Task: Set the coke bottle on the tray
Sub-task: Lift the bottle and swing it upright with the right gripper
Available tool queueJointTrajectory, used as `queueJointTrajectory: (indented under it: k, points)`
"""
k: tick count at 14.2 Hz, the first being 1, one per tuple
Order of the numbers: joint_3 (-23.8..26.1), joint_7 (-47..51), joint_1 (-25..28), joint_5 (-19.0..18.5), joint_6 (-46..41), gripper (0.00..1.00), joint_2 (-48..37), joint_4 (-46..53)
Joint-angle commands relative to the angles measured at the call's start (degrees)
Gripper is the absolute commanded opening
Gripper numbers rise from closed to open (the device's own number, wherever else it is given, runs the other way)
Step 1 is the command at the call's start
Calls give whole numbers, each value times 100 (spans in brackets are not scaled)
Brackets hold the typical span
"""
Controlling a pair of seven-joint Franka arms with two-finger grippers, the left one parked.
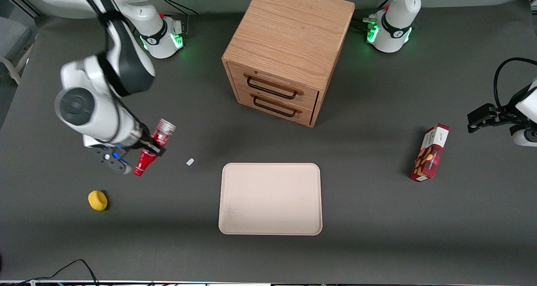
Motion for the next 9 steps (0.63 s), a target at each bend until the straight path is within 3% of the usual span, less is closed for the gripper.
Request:
queueJointTrajectory:
  k: [1,5,9]
  points:
    - [-287,-1672,-100,403,-1415,0,-61,1123]
    - [-306,-2696,-83,395,-1764,0,158,1628]
    - [106,-2645,92,282,-1755,0,1220,2479]
